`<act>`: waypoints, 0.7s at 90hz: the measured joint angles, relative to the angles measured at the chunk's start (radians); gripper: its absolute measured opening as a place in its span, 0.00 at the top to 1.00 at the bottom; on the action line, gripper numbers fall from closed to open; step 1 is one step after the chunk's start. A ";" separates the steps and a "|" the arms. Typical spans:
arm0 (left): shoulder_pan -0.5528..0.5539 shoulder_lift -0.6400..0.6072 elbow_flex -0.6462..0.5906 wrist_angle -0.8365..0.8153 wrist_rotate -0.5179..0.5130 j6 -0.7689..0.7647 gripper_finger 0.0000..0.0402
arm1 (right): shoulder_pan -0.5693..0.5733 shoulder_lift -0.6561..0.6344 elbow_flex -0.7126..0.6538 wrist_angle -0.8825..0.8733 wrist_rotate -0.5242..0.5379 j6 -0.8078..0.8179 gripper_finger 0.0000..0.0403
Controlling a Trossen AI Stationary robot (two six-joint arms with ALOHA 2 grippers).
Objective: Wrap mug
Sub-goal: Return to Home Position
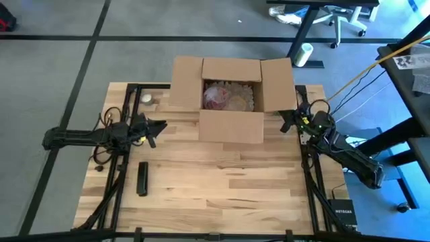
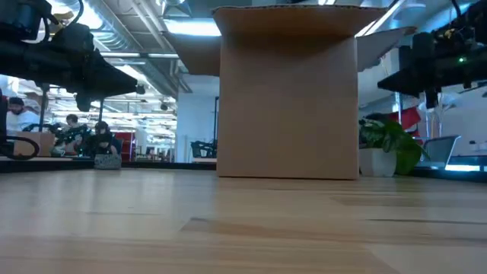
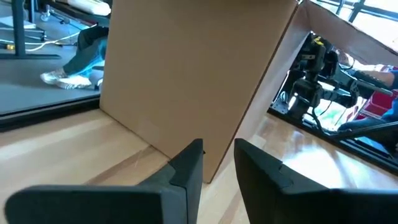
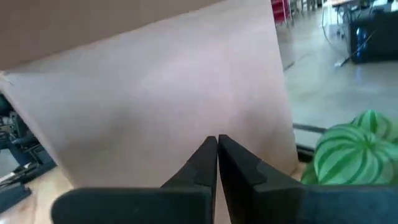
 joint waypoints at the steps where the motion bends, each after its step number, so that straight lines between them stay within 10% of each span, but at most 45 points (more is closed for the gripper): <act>1: 0.000 0.000 0.000 0.000 0.000 0.000 0.82 | 0.000 0.000 -0.007 0.006 0.000 0.001 1.00; 63: 0.000 -0.002 0.000 0.002 -0.001 0.000 0.82 | 0.000 0.018 -0.081 0.111 -0.052 0.037 1.00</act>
